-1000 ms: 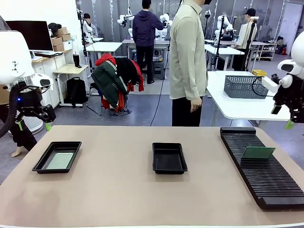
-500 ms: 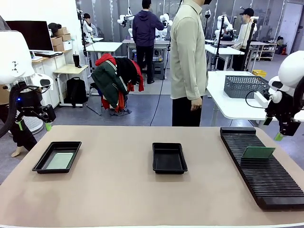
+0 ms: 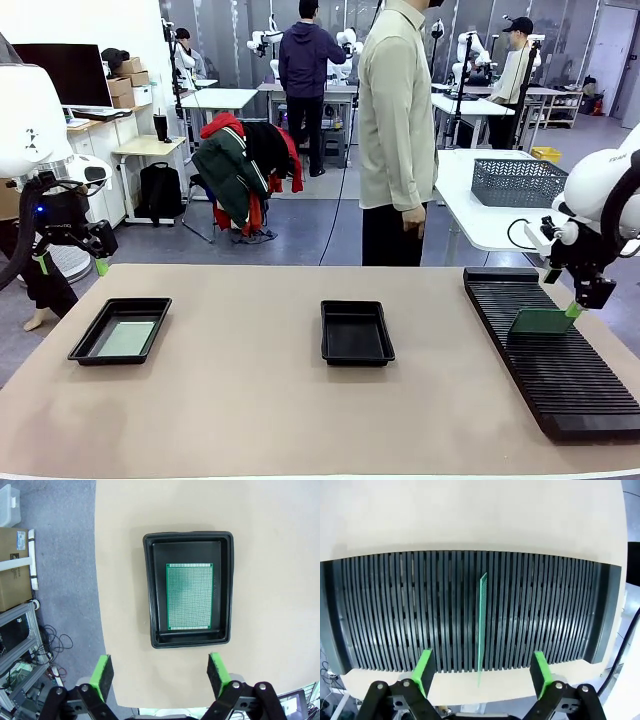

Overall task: Inspect and transfer BCBs to ESD trays.
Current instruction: Pick up the Blank PCB from the PCB Rack and place it in the right ESD tray.

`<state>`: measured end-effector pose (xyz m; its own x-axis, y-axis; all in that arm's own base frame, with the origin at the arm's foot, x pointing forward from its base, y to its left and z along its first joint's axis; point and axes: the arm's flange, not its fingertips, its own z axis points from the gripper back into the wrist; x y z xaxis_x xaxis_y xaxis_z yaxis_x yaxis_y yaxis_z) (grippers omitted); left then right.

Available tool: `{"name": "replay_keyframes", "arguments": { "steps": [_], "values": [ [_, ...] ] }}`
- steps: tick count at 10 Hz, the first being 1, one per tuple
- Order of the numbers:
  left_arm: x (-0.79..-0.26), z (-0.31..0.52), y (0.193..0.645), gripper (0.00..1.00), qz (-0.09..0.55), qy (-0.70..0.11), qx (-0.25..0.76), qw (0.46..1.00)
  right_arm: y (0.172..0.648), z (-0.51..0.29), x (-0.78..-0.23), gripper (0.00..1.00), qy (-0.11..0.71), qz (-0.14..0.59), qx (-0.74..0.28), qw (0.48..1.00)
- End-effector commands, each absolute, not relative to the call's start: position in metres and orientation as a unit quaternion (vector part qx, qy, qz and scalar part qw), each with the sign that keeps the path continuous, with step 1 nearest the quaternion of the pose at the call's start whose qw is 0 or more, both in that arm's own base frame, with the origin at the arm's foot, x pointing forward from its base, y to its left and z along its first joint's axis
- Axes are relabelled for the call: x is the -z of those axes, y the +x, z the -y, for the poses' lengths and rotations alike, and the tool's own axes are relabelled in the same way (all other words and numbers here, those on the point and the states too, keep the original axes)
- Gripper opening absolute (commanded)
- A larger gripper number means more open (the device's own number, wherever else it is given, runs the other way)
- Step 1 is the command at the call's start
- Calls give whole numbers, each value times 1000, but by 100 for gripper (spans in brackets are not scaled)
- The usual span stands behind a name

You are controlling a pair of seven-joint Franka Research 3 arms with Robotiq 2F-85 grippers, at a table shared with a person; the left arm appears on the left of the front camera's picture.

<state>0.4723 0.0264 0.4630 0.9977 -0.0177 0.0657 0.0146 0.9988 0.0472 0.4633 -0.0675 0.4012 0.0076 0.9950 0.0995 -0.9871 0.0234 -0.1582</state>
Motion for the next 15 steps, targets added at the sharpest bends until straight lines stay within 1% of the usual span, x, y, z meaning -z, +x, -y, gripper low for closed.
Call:
{"name": "replay_keyframes", "arguments": {
  "steps": [1,3,7,15],
  "values": [
    [-462,-26,472,100,36,23,7,999,463,71,-384,100,-28,111,-703,702],
    [-462,-26,472,100,36,23,7,999,465,70,-370,100,-36,104,-696,710],
    [-462,-26,472,100,36,23,7,999,470,66,-352,100,-42,98,-696,710],
    [-462,-26,472,100,36,23,7,999,466,64,-346,100,-40,75,-685,723]
  ]
}}
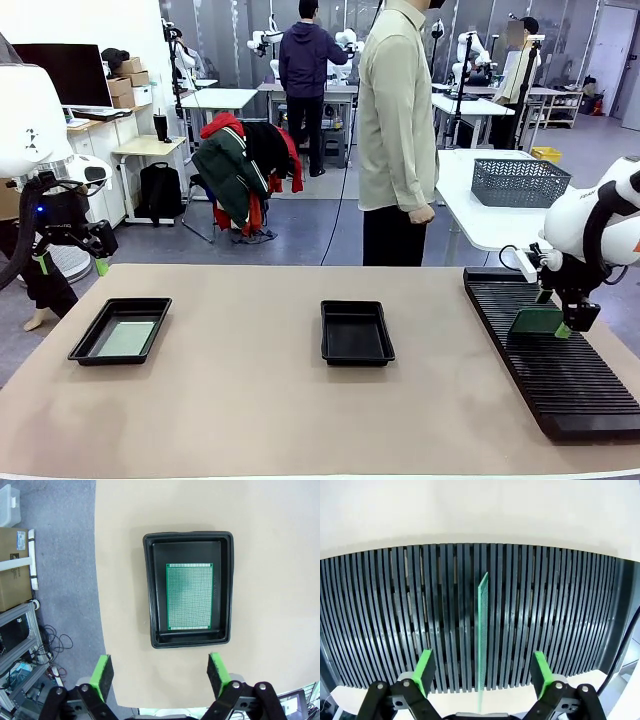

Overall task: Inspect and transfer BCBs to ESD trays.
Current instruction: Pick up the Blank PCB from the PCB Rack and place it in the right ESD tray.

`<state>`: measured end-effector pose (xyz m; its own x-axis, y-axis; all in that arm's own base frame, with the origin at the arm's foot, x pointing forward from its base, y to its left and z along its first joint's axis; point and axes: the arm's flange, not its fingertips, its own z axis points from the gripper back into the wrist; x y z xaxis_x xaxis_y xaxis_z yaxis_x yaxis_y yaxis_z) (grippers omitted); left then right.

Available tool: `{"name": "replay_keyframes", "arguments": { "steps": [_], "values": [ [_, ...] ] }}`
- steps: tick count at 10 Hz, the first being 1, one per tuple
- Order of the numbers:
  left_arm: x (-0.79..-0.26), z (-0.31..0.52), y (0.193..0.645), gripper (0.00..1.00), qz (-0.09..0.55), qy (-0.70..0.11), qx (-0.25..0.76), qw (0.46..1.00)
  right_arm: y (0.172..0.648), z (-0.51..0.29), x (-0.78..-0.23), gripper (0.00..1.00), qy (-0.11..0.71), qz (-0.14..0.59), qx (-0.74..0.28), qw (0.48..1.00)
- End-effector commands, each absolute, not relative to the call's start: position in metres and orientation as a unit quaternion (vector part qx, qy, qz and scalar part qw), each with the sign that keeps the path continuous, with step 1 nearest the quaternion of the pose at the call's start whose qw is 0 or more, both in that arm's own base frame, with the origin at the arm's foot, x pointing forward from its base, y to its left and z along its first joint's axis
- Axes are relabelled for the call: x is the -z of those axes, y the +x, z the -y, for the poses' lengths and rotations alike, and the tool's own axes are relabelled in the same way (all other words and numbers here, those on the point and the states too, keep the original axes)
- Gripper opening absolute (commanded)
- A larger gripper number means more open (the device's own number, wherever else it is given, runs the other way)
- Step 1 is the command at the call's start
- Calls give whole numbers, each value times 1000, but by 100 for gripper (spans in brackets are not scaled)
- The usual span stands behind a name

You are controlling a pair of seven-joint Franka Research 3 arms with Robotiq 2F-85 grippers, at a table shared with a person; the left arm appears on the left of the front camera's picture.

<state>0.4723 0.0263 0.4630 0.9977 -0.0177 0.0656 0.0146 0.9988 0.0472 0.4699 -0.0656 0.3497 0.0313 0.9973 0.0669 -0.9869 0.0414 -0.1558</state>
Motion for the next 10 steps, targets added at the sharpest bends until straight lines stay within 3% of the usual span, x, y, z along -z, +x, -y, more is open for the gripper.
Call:
{"name": "replay_keyframes", "arguments": {
  "steps": [1,4,10],
  "values": [
    [-462,-26,472,100,36,23,7,999,465,62,-345,100,-41,73,-687,722],
    [-462,-26,472,100,36,23,7,999,461,61,-345,97,-46,68,-688,721],
    [-462,-26,472,100,36,23,7,999,459,61,-350,70,-51,72,-684,724]
  ]
}}
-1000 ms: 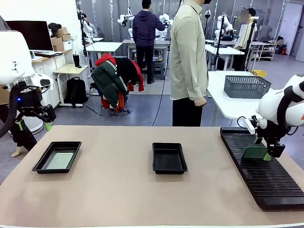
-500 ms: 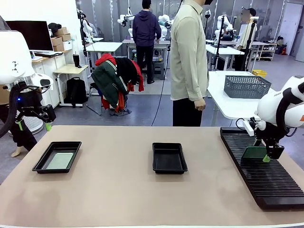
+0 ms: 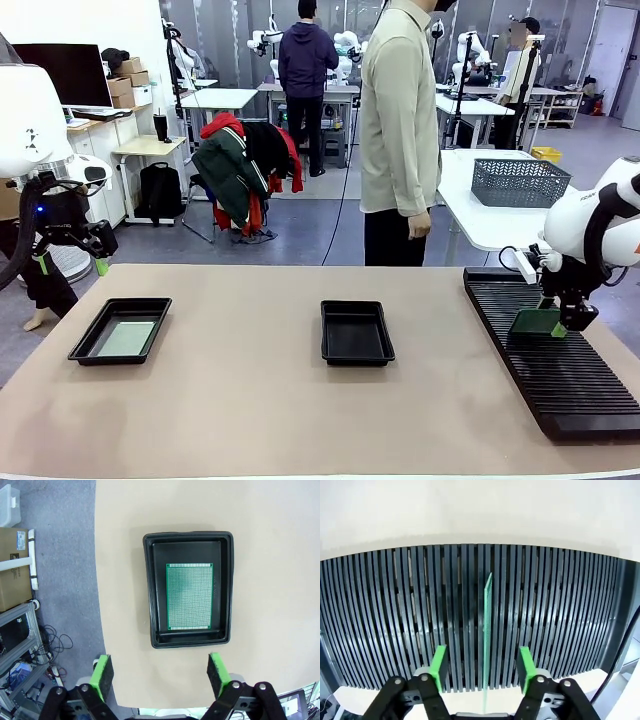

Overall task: Inspect and transfer BCBs to ESD trays.
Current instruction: Pick up the Blank PCB from the PCB Rack and place it in the right ESD tray.

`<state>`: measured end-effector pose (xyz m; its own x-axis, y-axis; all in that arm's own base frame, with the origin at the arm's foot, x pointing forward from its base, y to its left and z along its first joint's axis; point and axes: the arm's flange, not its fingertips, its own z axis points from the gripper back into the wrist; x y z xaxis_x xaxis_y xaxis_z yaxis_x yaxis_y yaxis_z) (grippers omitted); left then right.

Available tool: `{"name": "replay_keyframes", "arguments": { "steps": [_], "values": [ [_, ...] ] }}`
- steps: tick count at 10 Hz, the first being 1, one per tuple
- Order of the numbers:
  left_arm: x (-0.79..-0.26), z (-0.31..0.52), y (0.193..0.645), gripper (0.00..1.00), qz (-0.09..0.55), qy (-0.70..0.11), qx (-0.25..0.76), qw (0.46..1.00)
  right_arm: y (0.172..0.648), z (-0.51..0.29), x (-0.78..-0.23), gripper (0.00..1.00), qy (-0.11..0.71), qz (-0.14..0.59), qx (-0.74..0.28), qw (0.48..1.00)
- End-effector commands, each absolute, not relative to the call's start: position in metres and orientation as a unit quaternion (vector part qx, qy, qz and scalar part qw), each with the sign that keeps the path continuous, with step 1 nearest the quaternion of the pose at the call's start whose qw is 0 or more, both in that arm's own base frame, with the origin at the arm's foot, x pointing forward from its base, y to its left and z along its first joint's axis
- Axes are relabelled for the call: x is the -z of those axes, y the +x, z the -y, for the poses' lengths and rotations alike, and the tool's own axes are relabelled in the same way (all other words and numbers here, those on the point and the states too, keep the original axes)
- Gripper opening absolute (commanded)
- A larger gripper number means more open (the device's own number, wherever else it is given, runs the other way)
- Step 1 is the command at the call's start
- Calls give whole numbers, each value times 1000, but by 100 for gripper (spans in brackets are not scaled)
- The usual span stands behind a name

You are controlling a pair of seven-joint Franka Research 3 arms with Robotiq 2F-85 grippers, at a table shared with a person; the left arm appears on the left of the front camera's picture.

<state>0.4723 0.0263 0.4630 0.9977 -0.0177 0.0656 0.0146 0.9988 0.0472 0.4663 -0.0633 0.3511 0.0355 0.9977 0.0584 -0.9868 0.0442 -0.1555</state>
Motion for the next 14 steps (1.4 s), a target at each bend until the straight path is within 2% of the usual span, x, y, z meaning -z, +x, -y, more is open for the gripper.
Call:
{"name": "replay_keyframes", "arguments": {
  "steps": [1,2,3,4,5,6,7,8,9,10,11,12,13,14],
  "values": [
    [-462,-26,472,100,36,23,7,999,460,61,-350,66,-51,74,-683,725],
    [-462,-26,472,100,36,23,7,999,460,60,-351,71,-51,73,-684,724],
    [-462,-26,472,100,36,23,7,999,460,60,-351,57,-51,72,-683,725],
    [-462,-26,472,100,36,23,7,999,459,60,-352,61,-52,70,-682,726],
    [-462,-26,472,100,36,23,7,999,458,59,-353,48,-54,69,-682,726],
    [-462,-26,472,100,36,23,7,999,457,58,-353,52,-54,69,-682,726],
    [-462,-26,472,100,36,23,7,999,456,58,-353,39,-54,68,-679,729],
    [-462,-26,472,100,36,23,7,999,454,58,-353,43,-55,69,-678,730],
    [-462,-26,472,100,36,23,7,999,453,58,-353,29,-57,71,-677,730],
    [-462,-26,472,100,36,23,7,999,453,58,-353,34,-58,75,-677,729],
    [-462,-26,472,100,36,23,7,999,453,59,-351,20,-60,75,-675,732],
    [-462,-26,472,100,36,23,7,999,453,60,-350,25,-59,76,-675,731],
    [-462,-26,472,100,36,23,7,999,453,61,-349,11,-58,79,-676,731],
    [-462,-26,472,100,36,23,7,999,452,61,-349,16,-57,80,-676,730]
  ]
}}
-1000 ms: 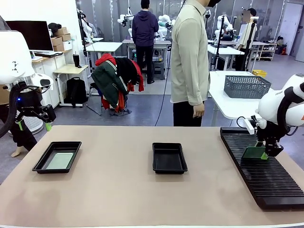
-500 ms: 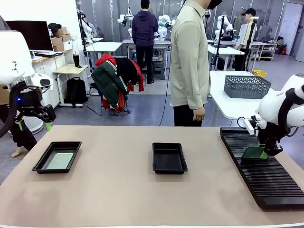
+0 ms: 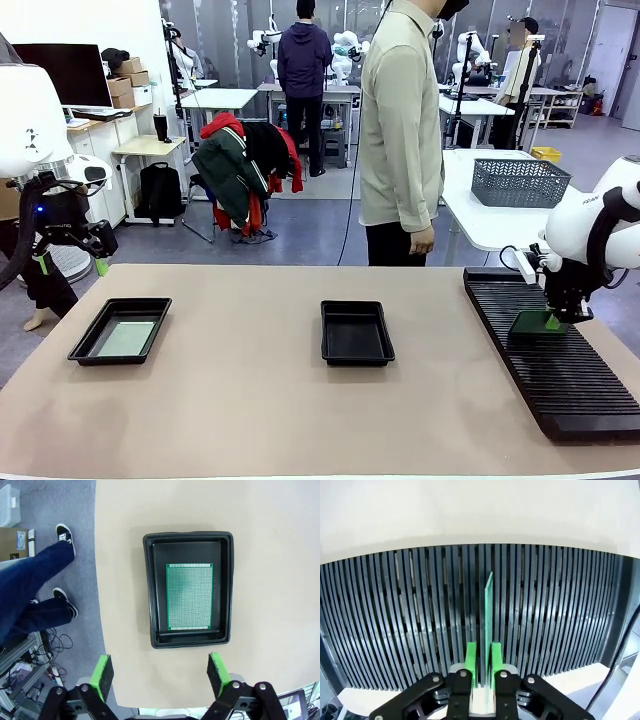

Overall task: Inspect and transfer BCBs to ESD trays.
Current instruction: Pick up the Blank PCB from the PCB Rack and place it in the right ESD tray.

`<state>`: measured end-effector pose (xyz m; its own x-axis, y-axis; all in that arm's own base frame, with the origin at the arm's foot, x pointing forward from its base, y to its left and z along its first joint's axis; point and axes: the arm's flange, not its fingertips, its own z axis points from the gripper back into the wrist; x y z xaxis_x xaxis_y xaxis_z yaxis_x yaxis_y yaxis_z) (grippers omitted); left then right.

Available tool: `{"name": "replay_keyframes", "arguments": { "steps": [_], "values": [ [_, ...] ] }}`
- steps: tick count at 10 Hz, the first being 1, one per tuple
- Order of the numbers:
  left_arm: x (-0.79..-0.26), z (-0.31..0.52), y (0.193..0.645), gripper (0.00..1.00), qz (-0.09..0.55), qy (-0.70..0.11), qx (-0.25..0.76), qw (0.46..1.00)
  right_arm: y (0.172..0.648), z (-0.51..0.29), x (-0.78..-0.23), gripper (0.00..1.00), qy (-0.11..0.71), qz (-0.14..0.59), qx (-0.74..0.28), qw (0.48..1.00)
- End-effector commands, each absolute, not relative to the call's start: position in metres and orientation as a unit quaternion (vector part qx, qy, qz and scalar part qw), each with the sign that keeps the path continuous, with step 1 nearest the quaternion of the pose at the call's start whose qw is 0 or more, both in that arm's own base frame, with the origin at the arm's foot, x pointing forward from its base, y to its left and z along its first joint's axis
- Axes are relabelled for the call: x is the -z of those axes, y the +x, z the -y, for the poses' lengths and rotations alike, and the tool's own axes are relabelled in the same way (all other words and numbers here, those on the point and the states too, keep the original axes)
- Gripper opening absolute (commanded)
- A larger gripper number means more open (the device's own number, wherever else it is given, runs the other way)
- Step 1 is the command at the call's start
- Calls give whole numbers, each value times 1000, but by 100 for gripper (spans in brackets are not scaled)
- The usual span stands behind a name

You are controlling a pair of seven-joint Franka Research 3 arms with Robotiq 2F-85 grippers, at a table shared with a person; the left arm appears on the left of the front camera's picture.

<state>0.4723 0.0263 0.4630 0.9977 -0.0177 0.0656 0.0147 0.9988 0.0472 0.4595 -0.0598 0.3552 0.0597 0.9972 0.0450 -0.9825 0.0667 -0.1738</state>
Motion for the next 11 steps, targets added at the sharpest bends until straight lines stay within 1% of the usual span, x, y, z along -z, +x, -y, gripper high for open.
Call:
{"name": "replay_keyframes", "arguments": {
  "steps": [1,2,3,5,6,7,11],
  "values": [
    [-462,-26,472,100,36,23,7,999,452,62,-349,2,-57,81,-676,730],
    [-462,-26,472,100,36,23,7,999,452,62,-349,6,-57,82,-675,731],
    [-462,-26,472,100,36,23,7,999,451,63,-348,0,-56,82,-675,731],
    [-462,-26,472,100,36,23,7,999,452,65,-346,0,-54,82,-674,732],
    [-462,-26,472,100,36,23,7,999,453,66,-344,2,-52,82,-673,734],
    [-462,-26,472,100,36,23,7,999,460,61,-356,2,-55,81,-680,727],
    [-462,-26,472,100,36,23,7,999,460,61,-356,2,-55,81,-680,727]
  ]
}}
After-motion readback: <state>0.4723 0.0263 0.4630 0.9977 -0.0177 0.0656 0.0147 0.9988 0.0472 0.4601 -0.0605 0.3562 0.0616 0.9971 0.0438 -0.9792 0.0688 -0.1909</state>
